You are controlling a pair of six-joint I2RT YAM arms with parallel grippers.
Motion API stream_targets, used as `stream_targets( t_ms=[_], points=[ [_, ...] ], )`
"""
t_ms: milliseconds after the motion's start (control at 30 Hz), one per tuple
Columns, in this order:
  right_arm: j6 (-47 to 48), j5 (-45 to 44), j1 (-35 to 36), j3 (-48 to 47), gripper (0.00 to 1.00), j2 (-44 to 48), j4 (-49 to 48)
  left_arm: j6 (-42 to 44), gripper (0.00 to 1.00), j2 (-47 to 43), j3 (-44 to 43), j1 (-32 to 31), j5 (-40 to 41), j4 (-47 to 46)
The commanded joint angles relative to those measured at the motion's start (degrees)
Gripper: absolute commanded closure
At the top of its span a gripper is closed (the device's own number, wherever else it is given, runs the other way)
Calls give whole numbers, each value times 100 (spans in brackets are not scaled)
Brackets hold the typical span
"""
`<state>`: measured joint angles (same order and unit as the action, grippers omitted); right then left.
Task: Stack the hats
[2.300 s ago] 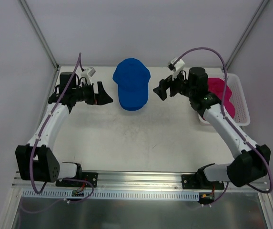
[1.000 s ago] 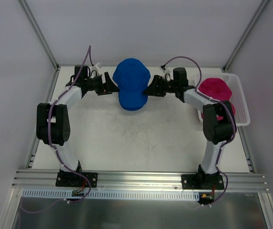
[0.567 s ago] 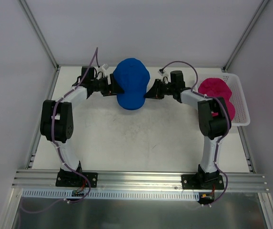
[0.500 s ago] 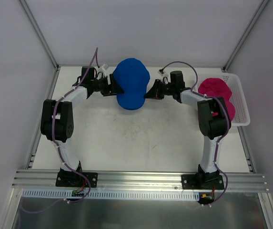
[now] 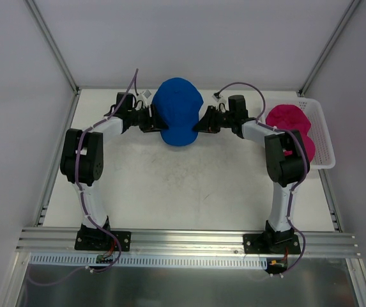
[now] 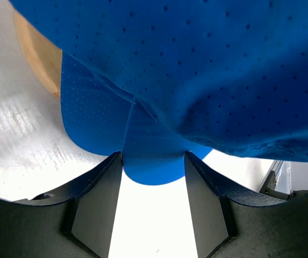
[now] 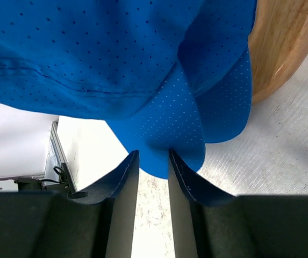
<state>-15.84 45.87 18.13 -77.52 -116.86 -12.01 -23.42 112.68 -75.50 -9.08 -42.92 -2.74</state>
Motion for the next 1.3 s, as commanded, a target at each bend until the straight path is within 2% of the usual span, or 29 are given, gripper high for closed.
stream_targets(
  t_ms=[0, 200, 433, 533, 667, 733, 800, 1000, 1033, 1133, 1267],
  points=[
    [63, 19, 41, -97, 68, -74, -258, -22, 51, 17, -210, -67, 46, -200],
    [-42, -174, 50, -202, 71, -267, -205, -31, 51, 17, -149, -67, 239, -192],
    [72, -482, 59, -378, 70, -487, 331, -22, 48, 26, -70, -67, 599, -139],
    [19, -456, 68, -352, 70, -461, 331, -5, 42, -62, -70, -67, 635, -104],
    [142, -359, 33, -194, 67, 90, 357, 92, 30, -377, 44, -41, 583, 10],
    [378, -315, 6, -80, 55, 408, 471, 136, 24, -693, 254, 11, 504, 19],
    [624, -298, -72, -53, 35, 898, 883, 153, 21, -922, 448, 82, 337, 72],
    [2144, -306, -441, -263, 0, 2060, 2666, 934, 14, -2126, 1309, 354, 293, 555],
    [2337, -306, -520, -316, 1, 2349, 2921, 1110, 7, -2293, 1502, 372, 319, 703],
    [3005, -481, -968, -641, 0, 2702, 3940, 1936, 1, -2944, 1714, 372, 791, 968],
    [3920, -1105, -1985, -1256, 0, 2940, 5503, 2437, 1, -3629, 1750, 372, 1338, 1530]
  ],
)
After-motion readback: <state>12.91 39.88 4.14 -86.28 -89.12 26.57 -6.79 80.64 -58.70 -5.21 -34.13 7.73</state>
